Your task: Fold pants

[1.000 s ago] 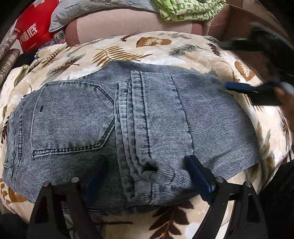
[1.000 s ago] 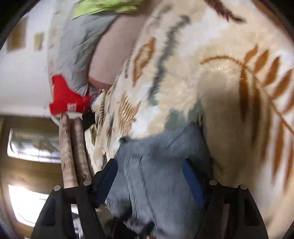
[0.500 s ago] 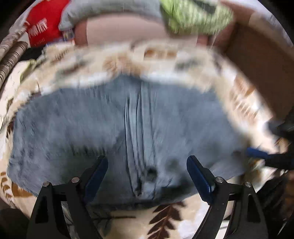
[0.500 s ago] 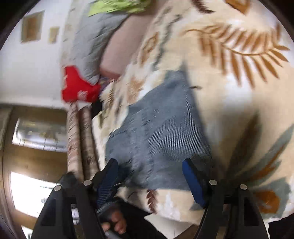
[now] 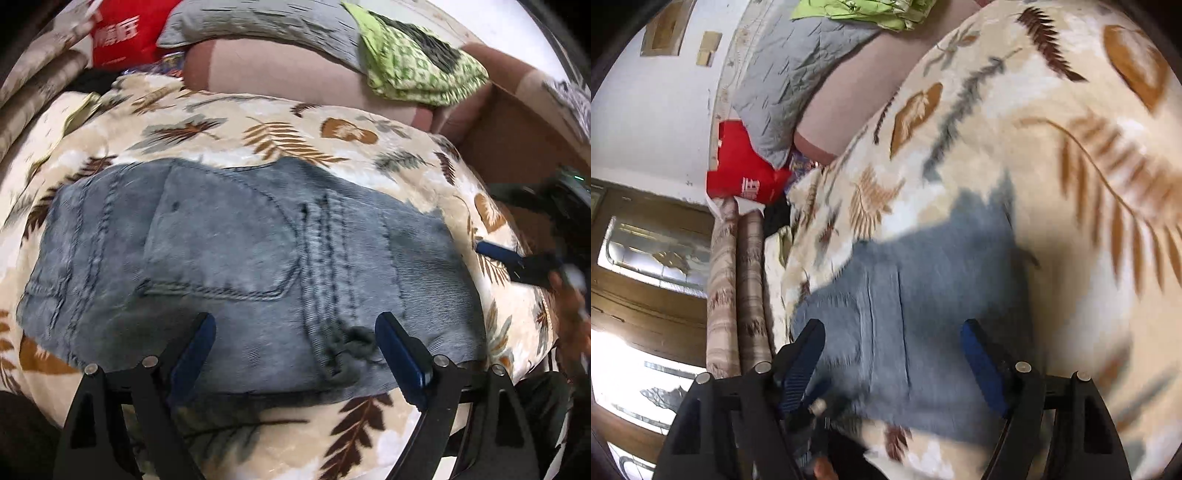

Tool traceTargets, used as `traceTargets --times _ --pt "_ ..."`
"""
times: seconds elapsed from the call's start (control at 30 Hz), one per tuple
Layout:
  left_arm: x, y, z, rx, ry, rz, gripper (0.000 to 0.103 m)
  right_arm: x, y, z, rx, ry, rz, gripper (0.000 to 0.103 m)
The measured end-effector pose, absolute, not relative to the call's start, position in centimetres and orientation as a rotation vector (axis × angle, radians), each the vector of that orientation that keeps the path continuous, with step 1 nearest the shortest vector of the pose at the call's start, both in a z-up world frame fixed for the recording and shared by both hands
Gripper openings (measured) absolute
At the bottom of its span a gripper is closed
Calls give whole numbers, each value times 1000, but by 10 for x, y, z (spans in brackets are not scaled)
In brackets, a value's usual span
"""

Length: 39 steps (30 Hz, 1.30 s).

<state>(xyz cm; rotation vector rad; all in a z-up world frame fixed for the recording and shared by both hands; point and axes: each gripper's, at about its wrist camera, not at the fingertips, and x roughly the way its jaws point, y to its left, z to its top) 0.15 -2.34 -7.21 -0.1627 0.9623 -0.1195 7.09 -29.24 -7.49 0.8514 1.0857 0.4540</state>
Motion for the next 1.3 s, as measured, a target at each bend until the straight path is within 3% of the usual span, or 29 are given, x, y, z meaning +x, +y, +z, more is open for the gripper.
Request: traceTargets --times 0.2,0.47,0.57,0.63,0.73,0.9,1.07,1.23,1.3 --pt "-15 23 -64 -281 906 -86 88 121 -303 -136 942 1128 359 78" --pt "-47 119 -53 -638 786 118 88 46 -264 -72 809 1081 544 80" --pt "-53 143 -59 -723 786 176 88 27 -237 -92 787 1141 616 82" --pt "-53 155 -69 -796 823 181 88 28 -224 -128 723 1260 528 78" --pt "-56 173 -81 -891 839 190 88 25 -221 -100 729 1211 519 78" --pt "-51 179 -90 -986 848 144 88 18 -184 -59 666 1135 674 80" --pt "-42 186 -106 -1044 868 162 88 29 -142 -117 668 1297 638 81" --pt "-37 191 -104 -1065 826 162 88 25 -136 -82 689 1238 711 81" --pt "-35 191 -101 -1056 813 169 83 31 -120 -67 690 1211 781 81"
